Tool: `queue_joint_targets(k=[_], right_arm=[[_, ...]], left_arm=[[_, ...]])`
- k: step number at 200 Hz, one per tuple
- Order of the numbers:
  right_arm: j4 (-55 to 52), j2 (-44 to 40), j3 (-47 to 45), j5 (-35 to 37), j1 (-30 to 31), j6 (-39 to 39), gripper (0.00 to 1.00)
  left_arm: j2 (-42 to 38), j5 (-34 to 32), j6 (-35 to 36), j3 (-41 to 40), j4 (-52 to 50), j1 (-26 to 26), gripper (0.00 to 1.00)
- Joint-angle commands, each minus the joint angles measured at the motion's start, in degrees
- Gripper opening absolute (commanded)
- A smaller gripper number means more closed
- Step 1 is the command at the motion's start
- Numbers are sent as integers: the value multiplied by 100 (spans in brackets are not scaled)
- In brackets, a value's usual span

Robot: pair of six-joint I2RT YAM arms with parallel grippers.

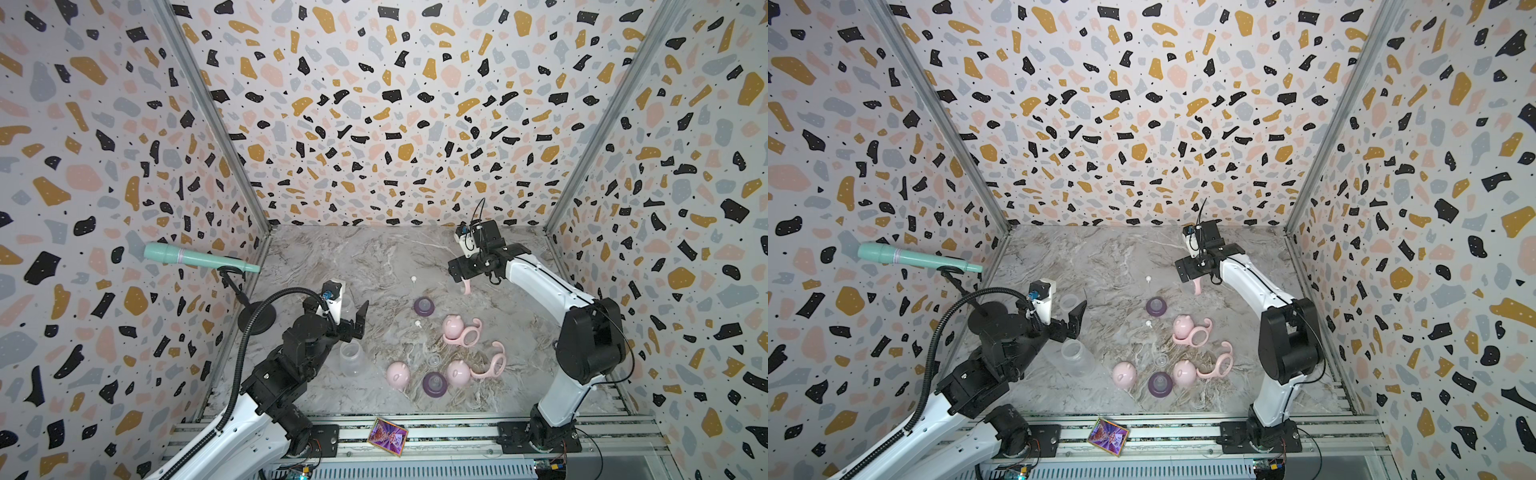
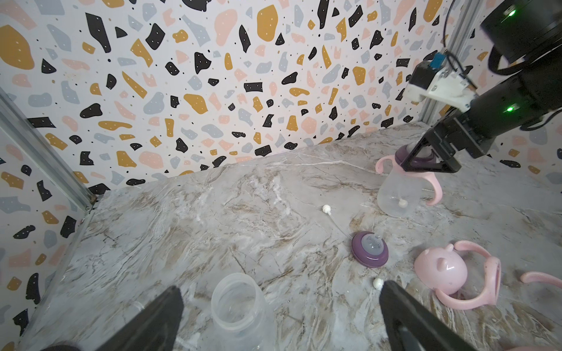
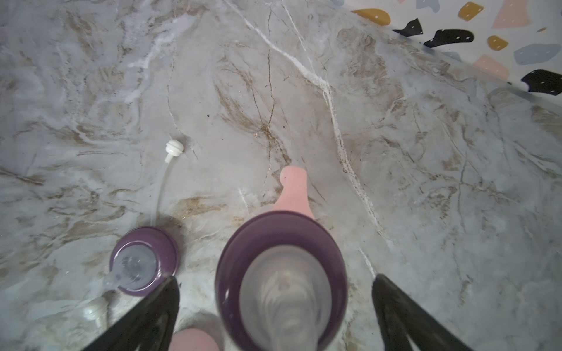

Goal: Assemble the baby bottles
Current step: Place the baby bottle at the center of the board, then pick up the lid from the center of the board.

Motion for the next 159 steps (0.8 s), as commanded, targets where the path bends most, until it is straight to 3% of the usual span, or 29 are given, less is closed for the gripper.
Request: queue_joint_targets(k=[1,14,43,72,112,159], right_arm=[[-412,-743,-144,147,308,282,99],[-509,-1033,-477,177,523,445,100],[-693,-1546,-1276,147,1044,843,91],[-332,-1829,-2175,-54,1316,1164,87],[107,-1488,-2744,-1,1309,1310,79],[755,-1035,-2994,-4,1218,1393,80]], left_arm=[[20,-295,16,-49,91,-2,100],[16,-401,-9,-56,108,-2,100],[-11,-491,-48,-64,119,-1,100],[-70,-481,-77,-127,151,-2,100],[-150,-397,-95,-130,156,0,100],[-159,-305,-98,-94,43,0,100]])
